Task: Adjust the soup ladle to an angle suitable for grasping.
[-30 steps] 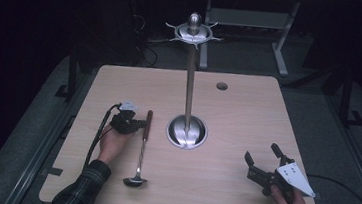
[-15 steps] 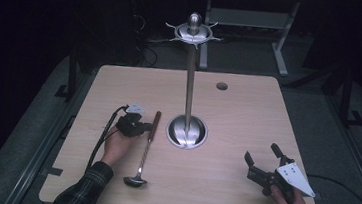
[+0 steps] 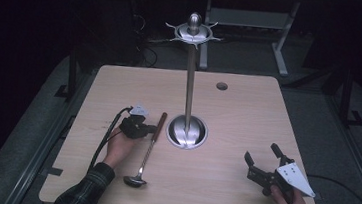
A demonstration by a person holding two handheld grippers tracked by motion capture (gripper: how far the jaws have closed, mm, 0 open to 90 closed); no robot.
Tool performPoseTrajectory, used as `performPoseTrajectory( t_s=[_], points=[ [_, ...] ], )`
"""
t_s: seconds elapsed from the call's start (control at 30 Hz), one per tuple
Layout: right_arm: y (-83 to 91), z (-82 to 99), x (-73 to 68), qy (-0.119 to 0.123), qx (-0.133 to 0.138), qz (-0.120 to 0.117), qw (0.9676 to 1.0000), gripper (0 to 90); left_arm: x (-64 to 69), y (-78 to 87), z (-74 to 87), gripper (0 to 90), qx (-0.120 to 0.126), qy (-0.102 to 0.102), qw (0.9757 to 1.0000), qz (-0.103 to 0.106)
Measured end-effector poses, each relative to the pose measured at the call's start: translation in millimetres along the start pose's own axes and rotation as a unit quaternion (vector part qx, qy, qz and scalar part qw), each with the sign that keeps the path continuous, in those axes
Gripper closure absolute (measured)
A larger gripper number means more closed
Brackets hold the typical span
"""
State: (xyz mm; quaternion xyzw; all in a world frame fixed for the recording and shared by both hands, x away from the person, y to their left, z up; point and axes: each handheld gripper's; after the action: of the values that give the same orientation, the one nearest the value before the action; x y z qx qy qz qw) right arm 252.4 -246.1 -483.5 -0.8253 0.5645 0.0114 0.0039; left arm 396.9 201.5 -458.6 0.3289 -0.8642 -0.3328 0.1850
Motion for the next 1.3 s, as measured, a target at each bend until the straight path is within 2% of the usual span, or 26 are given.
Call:
performPoseTrajectory(
  t_s=[0.13, 0.17, 0.23, 0.5, 0.53, 0.63, 0.7, 0.73, 0.83, 0.9, 0.97, 1.0, 1.03, 1.07, 1.13, 1.2, 1.3],
  points=[
    [0.0, 0.0, 0.1, 0.0, 0.0, 0.0, 1.0, 6.0, 3.9, -1.8, -1.0, 89.9, -0.001, -0.004, 1.0, 0.004],
    [0.0, 0.0, 0.0, 0.0, 0.0, 0.0, 1.0, 6.0, 4.8, -2.1, -1.6, 89.9, -0.002, -0.01, 0.9999, 0.006],
    [0.0, 0.0, 0.1, 0.0, 0.0, 0.0, 1.0, 6.0, 6.7, -3.0, -1.5, 90.0, 0.002, -0.005, 1.0, 0.008],
    [0.0, 0.0, 0.1, 0.0, 0.0, 0.0, 1.0, 6.0, 7.6, -2.8, -2.0, 89.9, -0.003, -0.005, 0.9999, 0.013],
    [0.0, 0.0, 0.2, 0.0, 0.0, 0.0, 1.0, 6.0, 7.4, -0.6, -2.0, 89.9, 0.0, 0.002, 0.9999, 0.014],
    [0.0, 0.0, 0.2, 0.0, 0.0, 0.0, 1.0, 6.0, 8.5, 5.6, -3.0, 89.9, -0.002, 0.005, 0.9998, 0.018],
    [0.0, 0.0, 0.3, -0.001, 0.0, -0.001, 1.0, 6.0, 12.2, 12.9, -2.9, 89.9, -0.001, 0.001, 0.9996, 0.028],
    [0.0, 0.0, 0.3, -0.001, 0.0, -0.001, 1.0, 6.0, 15.8, 16.2, -1.7, 89.9, 0.004, 0.007, 0.9993, 0.036],
    [0.0, 0.0, 0.3, -0.001, 0.0, -0.001, 1.0, 6.0, 24.3, 29.7, 2.8, 89.9, -0.013, -0.008, 0.9985, 0.052],
    [0.0, 0.0, 0.3, 0.0, 0.0, -0.001, 1.0, 6.0, 36.0, 43.1, 7.4, 89.9, -0.018, -0.002, 0.9974, 0.069],
    [0.0, 0.0, 0.3, -0.001, 0.0, -0.001, 1.0, 6.0, 41.0, 47.8, 10.1, 89.9, -0.024, -0.002, 0.9968, 0.076],
    [0.0, 0.0, 0.3, -0.001, 0.0, -0.001, 1.0, 6.0, 44.4, 49.8, 11.9, 89.9, -0.03, -0.002, 0.9965, 0.078],
    [0.0, 0.0, 0.2, 0.0, 0.0, -0.001, 1.0, 6.0, 52.4, 53.6, 16.9, 89.9, -0.046, -0.006, 0.9959, 0.078],
    [0.0, 0.0, 0.2, 0.0, 0.0, -0.001, 1.0, 6.0, 52.4, 53.6, 16.9, 90.0, -0.046, -0.006, 0.9959, 0.078],
    [0.0, 0.0, 0.0, 0.0, 0.0, 0.0, 1.0, 6.0, 64.3, 57.1, 27.0, 90.0, -0.065, 0.0, 0.9942, 0.086],
    [0.0, 0.0, -0.1, 0.0, 0.0, 0.0, 1.0, 6.0, 68.7, 58.3, 30.8, 89.9, -0.072, -0.001, 0.9937, 0.086],
    [0.1, 0.0, -0.2, 0.0, 0.0, 0.0, 1.0, 6.0, 77.1, 60.8, 38.4, 89.9, -0.091, -0.016, 0.9923, 0.082]
  ],
)
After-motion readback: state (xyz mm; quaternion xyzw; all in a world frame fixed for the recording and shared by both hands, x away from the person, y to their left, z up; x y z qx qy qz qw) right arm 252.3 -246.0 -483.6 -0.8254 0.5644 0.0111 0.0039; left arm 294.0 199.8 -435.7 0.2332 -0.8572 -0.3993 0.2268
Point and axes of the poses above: each handheld gripper's, and its own axes: y roughly backward along the jaws, z roughly out of its underside, x roughly to its right, and after that the axes turned 1 degree about y, right-handed
